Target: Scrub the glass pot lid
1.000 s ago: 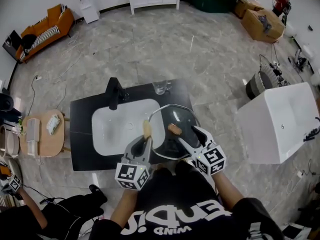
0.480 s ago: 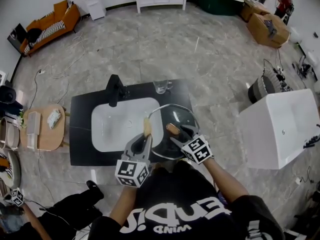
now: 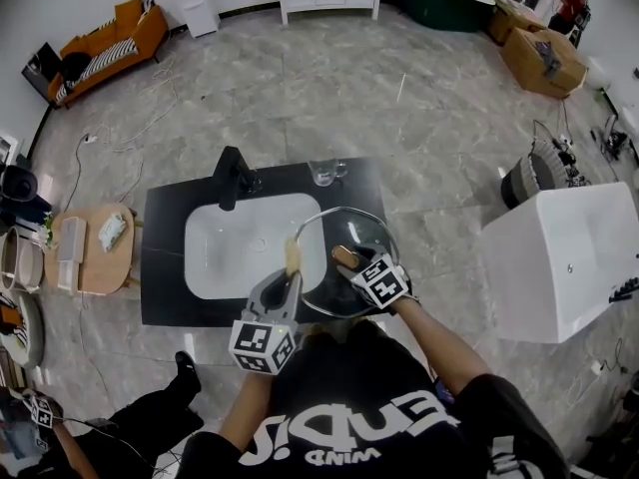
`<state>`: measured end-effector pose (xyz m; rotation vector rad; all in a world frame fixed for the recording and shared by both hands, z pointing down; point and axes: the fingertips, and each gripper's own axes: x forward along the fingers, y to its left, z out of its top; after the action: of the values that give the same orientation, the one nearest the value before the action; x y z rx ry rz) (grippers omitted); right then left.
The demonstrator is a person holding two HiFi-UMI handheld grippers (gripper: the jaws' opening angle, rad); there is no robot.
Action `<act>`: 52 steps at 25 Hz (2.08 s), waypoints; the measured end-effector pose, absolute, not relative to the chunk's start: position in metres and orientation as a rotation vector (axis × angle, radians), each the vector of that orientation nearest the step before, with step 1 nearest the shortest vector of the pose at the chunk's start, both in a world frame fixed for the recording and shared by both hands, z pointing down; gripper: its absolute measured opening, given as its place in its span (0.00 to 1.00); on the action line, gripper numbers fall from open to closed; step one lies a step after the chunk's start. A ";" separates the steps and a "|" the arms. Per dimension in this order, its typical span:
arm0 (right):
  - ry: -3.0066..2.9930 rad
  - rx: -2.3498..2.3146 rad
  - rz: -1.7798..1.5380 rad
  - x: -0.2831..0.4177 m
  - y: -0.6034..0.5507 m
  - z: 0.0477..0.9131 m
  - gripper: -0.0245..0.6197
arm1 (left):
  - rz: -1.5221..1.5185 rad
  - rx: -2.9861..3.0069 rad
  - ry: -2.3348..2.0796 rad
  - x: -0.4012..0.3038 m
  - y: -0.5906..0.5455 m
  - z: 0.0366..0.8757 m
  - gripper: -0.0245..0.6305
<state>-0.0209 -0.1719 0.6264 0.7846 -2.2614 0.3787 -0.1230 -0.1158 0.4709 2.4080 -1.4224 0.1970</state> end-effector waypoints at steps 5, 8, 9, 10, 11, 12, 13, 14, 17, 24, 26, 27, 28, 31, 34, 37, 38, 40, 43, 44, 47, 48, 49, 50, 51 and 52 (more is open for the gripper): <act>-2.219 0.714 0.394 -0.025 -0.170 0.637 0.38 | 0.205 2.394 -1.439 -0.125 -0.117 0.474 0.10; -2.205 0.691 0.418 -0.025 -0.171 0.642 0.31 | 0.208 2.387 -1.446 -0.126 -0.118 0.474 0.10; -2.205 0.680 0.423 -0.026 -0.171 0.642 0.31 | 0.210 2.385 -1.448 -0.126 -0.118 0.474 0.10; -2.206 0.669 0.424 -0.026 -0.170 0.642 0.31 | 0.211 2.382 -1.449 -0.126 -0.118 0.475 0.10; -2.207 0.660 0.425 -0.027 -0.170 0.642 0.31 | 0.212 2.380 -1.449 -0.126 -0.119 0.476 0.10; -2.206 0.652 0.429 -0.027 -0.170 0.643 0.31 | 0.213 2.377 -1.446 -0.125 -0.119 0.478 0.10; -2.204 0.646 0.434 -0.026 -0.169 0.645 0.31 | 0.214 2.374 -1.440 -0.124 -0.118 0.481 0.10; -2.201 0.642 0.439 -0.025 -0.169 0.646 0.31 | 0.217 2.371 -1.432 -0.122 -0.118 0.484 0.10; -2.200 0.628 0.450 -0.025 -0.169 0.642 0.31 | 0.237 2.364 -1.392 -0.118 -0.119 0.490 0.10; -2.193 0.603 0.469 -0.027 -0.169 0.640 0.31 | 0.441 2.362 -1.157 -0.093 -0.103 0.539 0.10; -2.193 0.598 0.476 -0.027 -0.169 0.640 0.31 | 0.531 2.367 -1.070 -0.081 -0.095 0.559 0.10; -2.192 0.595 0.481 -0.027 -0.168 0.641 0.31 | 0.572 2.367 -1.027 -0.076 -0.090 0.568 0.10; -2.189 0.592 0.486 -0.026 -0.168 0.642 0.31 | 0.611 2.365 -0.985 -0.070 -0.086 0.578 0.10; -2.176 0.583 0.495 -0.026 -0.167 0.646 0.31 | 0.724 2.356 -0.873 -0.053 -0.075 0.605 0.10; -2.166 0.570 0.508 -0.026 -0.167 0.645 0.31 | 0.797 2.337 -0.789 -0.039 -0.070 0.622 0.10; -2.158 0.552 0.532 -0.026 -0.168 0.644 0.31 | 0.849 2.313 -0.728 -0.030 -0.066 0.633 0.10; -2.155 0.546 0.540 -0.026 -0.168 0.644 0.31 | 0.858 2.309 -0.712 -0.027 -0.065 0.635 0.10; -2.148 0.534 0.549 -0.026 -0.168 0.644 0.31 | 0.860 2.300 -0.692 -0.021 -0.064 0.638 0.10; -2.139 0.518 0.559 -0.024 -0.168 0.644 0.31 | 0.866 2.274 -0.671 -0.011 -0.066 0.644 0.11; -2.138 0.515 0.561 -0.024 -0.168 0.644 0.31 | 0.874 2.268 -0.664 -0.008 -0.066 0.647 0.11; -2.136 0.515 0.562 -0.023 -0.168 0.644 0.31 | 0.876 2.251 -0.648 0.002 -0.069 0.653 0.11; -2.136 0.516 0.563 -0.024 -0.168 0.644 0.31 | 0.857 2.240 -0.645 0.005 -0.071 0.653 0.11; -2.137 0.516 0.563 -0.024 -0.168 0.644 0.31 | 0.833 2.228 -0.643 0.008 -0.074 0.653 0.11; -2.137 0.515 0.564 -0.025 -0.168 0.645 0.31 | 0.809 2.216 -0.642 0.011 -0.076 0.653 0.11; -2.138 0.515 0.564 -0.025 -0.168 0.645 0.31 | 0.791 2.206 -0.640 0.013 -0.079 0.653 0.11; -2.138 0.514 0.564 -0.026 -0.168 0.645 0.31 | 0.784 2.201 -0.639 0.016 -0.081 0.653 0.11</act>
<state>-0.0258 -0.1681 0.6450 0.5139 -2.1382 0.5644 0.0157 -0.0810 0.6534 2.2008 -0.6393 0.7837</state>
